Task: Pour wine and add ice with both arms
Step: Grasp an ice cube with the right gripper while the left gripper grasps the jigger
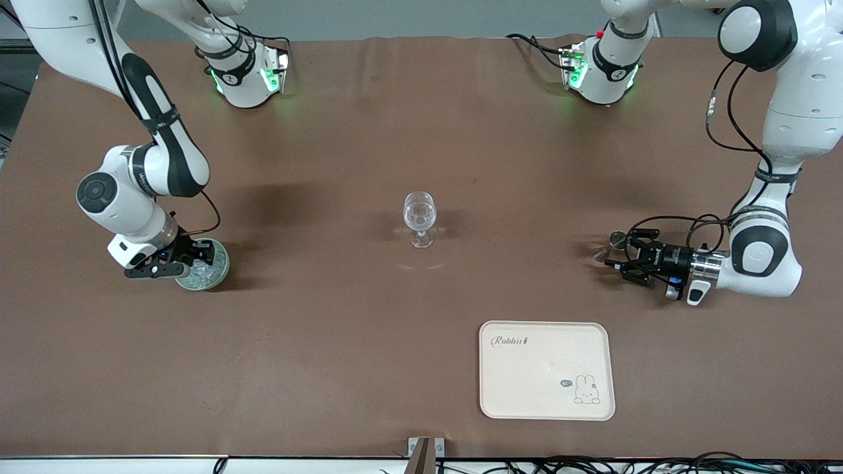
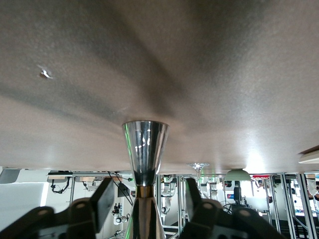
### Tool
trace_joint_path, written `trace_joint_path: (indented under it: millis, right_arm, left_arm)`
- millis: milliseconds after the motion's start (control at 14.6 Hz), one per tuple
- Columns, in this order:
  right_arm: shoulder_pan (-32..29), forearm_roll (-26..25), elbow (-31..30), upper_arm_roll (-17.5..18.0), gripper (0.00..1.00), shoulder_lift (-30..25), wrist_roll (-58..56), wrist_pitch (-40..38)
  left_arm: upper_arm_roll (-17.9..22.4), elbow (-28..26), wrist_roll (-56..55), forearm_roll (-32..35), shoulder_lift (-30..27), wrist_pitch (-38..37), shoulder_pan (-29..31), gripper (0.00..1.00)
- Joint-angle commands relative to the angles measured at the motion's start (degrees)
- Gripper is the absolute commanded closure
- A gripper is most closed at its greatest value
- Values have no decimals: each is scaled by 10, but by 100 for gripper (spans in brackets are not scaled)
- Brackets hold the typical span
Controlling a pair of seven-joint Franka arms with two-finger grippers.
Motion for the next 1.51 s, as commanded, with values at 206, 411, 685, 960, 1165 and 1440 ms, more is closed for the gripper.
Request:
trace_joint_path:
  millis: [206,411,685,960,1165,1440]
  right_arm:
    - [-2,-10,7,-3,52,9,-3,6]
    - [-1,-10,8,-3,53,11,-3,7]
    - [0,-10,8,-3,61,11,-3,8]
    - [-2,-10,8,-3,86,10,-5,7]
    - [-1,-10,17,-3,98,7,0,-3]
    - [0,-10,89,-3,100,-36,8,-178]
  left_arm:
    - [-2,-8,13,-10,-3,7,0,52]
    - [-2,-9,28,-10,-2,7,0,54]
    - [-2,-13,30,-10,-2,7,0,60]
    - [-2,-14,39,-10,-1,7,-1,66]
    - [-2,-14,41,-15,-1,6,-1,78]
    - [-4,-16,41,-28,-2,4,-1,98]
